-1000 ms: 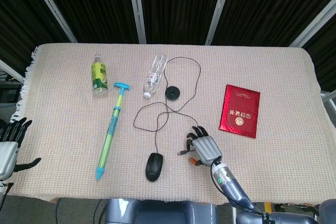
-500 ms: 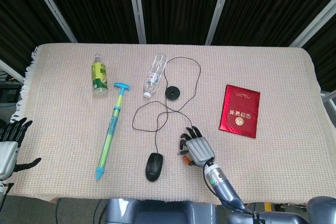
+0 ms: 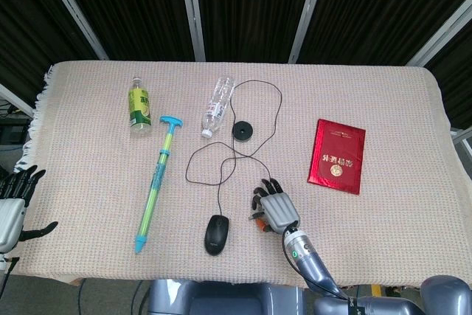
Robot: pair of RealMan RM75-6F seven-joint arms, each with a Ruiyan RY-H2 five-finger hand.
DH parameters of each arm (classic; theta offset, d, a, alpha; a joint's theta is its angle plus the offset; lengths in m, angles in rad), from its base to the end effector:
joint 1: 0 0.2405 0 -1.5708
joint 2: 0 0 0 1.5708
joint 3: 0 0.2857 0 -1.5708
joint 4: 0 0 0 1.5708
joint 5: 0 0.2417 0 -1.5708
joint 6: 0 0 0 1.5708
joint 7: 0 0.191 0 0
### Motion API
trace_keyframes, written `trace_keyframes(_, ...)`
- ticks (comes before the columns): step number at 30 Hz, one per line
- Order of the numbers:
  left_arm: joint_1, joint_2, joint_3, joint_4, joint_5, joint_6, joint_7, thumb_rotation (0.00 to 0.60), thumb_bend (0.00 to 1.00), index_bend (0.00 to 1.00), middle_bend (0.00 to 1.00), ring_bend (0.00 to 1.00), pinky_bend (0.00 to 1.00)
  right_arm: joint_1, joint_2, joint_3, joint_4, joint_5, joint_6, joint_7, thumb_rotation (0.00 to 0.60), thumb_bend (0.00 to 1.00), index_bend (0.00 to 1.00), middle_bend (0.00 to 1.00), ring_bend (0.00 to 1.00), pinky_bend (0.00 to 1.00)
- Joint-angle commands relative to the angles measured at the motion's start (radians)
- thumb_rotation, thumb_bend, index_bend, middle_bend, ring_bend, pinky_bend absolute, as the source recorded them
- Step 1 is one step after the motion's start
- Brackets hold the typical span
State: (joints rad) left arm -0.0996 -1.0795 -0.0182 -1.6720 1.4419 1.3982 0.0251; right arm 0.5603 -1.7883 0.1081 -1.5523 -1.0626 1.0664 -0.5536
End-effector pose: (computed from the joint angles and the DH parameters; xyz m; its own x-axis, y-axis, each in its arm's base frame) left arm -0.3561 0.2281 0.1336 0.3921 0.1172 0.9124 0.9168 0.0318 -0.3981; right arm -0.1549 -0.3110 -0.1474 0.3617 -0.4006 0.8418 -0.9213 -0.2920 0.2569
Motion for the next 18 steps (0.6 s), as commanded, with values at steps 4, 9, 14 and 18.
trace_keyframes(4,0.0,-0.001,-0.001,0.001,-0.002,0.0,0.0,0.6,0.12,0.07,0.0,0.0,0.0,-0.008,-0.014,-0.009,0.014,-0.009,0.01,0.016,0.6,0.32,0.52,0.23,0.0,0.0)
trace_keyframes(9,-0.001,-0.002,-0.002,0.0,-0.005,-0.001,-0.001,0.6,0.12,0.08,0.0,0.0,0.0,-0.01,-0.026,-0.006,0.018,-0.019,0.019,0.031,0.6,0.36,0.59,0.25,0.0,0.0)
trace_keyframes(14,-0.001,0.0,-0.005,0.0,-0.011,-0.003,-0.005,0.6,0.12,0.08,0.0,0.0,0.0,-0.017,-0.027,-0.011,0.015,-0.012,0.021,0.037,0.6,0.38,0.62,0.26,0.0,0.0)
trace_keyframes(18,-0.001,0.001,-0.004,-0.002,-0.011,-0.004,-0.008,0.6,0.12,0.08,0.0,0.0,0.0,-0.02,-0.019,-0.01,0.005,-0.017,0.028,0.04,0.6,0.38,0.62,0.26,0.0,0.0)
